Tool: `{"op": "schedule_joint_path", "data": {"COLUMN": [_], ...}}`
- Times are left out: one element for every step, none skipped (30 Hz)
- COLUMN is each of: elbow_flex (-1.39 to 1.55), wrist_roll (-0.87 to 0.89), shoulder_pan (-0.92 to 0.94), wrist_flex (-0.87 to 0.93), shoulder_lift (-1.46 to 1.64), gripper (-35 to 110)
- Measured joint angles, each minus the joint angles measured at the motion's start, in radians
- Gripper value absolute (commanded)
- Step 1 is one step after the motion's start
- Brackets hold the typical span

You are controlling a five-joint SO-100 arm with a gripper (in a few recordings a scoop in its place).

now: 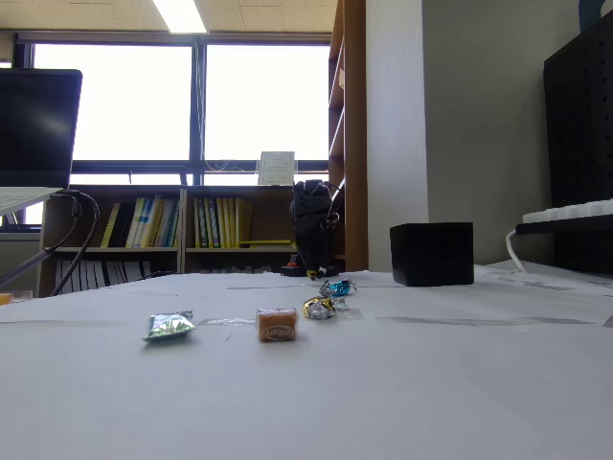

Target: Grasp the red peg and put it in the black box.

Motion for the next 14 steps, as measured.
{"op": "schedule_joint_path", "data": {"elbow_flex": [0.000,0.000,0.000,0.000,0.000,0.000,0.000,0.000,0.000,0.000,0.000,0.000,0.000,0.000], "wrist_roll": [0.005,0.005,0.006,0.006,0.012,0.018,0.021,0.025,0.025,0.025,0.025,0.025,0.025,0.025], "shoulder_pan": [-0.003,-0.006,-0.006,-0.006,-0.006,-0.006,-0.006,-0.006,-0.006,-0.006,-0.006,-0.006,-0.006,-0.006], "wrist_flex": [0.000,0.000,0.000,0.000,0.000,0.000,0.000,0.000,0.000,0.000,0.000,0.000,0.000,0.000], "shoulder_lift": [0.000,0.000,0.000,0.000,0.000,0.000,0.000,0.000,0.000,0.000,0.000,0.000,0.000,0.000], "gripper": [0,0,0,0,0,0,0,0,0,0,0,0,0,0]}}
